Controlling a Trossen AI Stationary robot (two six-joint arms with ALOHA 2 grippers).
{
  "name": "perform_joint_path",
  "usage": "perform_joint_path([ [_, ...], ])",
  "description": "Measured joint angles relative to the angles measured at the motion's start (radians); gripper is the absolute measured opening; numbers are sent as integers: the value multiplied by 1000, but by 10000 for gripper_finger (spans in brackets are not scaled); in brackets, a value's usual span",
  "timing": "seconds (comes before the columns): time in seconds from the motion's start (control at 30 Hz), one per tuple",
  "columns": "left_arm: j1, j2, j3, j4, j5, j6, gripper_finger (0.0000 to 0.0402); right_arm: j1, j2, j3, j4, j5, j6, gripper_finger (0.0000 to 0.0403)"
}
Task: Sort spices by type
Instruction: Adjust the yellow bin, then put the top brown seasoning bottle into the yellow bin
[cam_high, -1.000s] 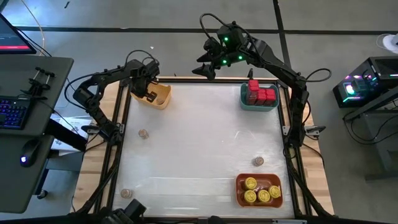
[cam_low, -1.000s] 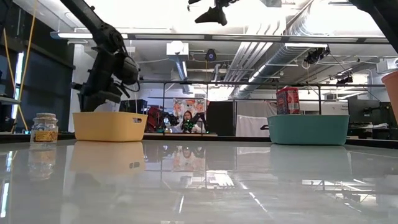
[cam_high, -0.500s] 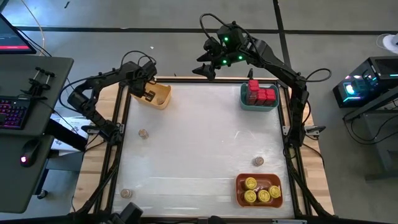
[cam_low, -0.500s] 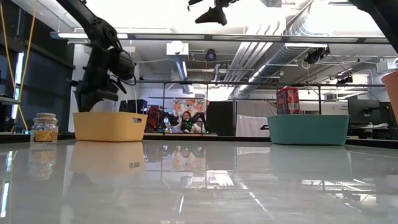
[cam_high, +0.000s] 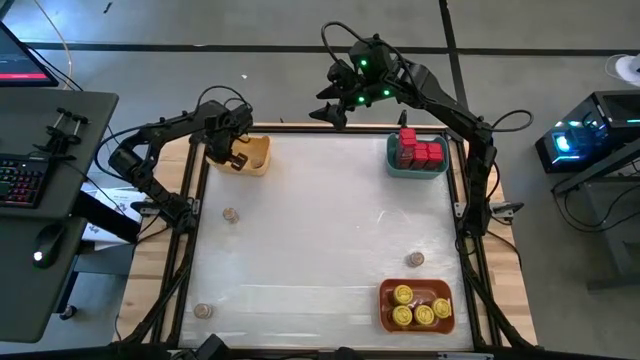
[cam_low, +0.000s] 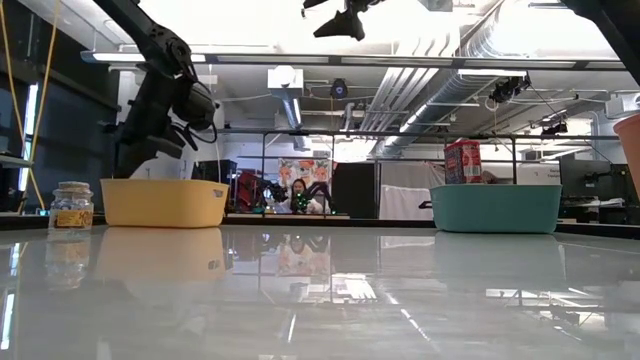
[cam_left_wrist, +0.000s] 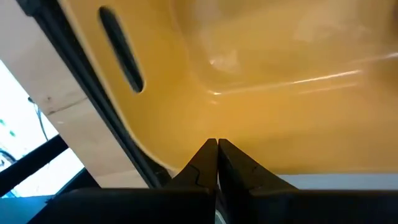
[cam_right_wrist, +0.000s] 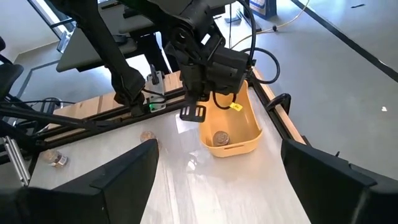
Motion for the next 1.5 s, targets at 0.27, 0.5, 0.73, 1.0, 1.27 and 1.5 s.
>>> perform_joint_path([
  [0.27, -31, 0, 0, 0, 45, -19, 0, 0, 0, 0, -13, 0, 0, 336],
  [0.5, -38, -1, 8, -16, 21, -1, 0, 0, 0, 0, -17, 0, 0, 336],
  [0.73, -24, -2, 170, -13, -36, 55, 0, 0, 0, 0, -14, 0, 1, 336],
  [1.0, -247, -208, 180, 66, 220, 240, 0, 0, 0, 0, -21, 26, 26, 336],
  [1.27, -569, -597, -88, 58, 232, 19, 10, 0, 0, 0, -21, 51, 27, 336],
  [1.5, -692, -692, -201, -102, 342, -31, 103, 0, 0, 0, -21, 51, 46, 336],
])
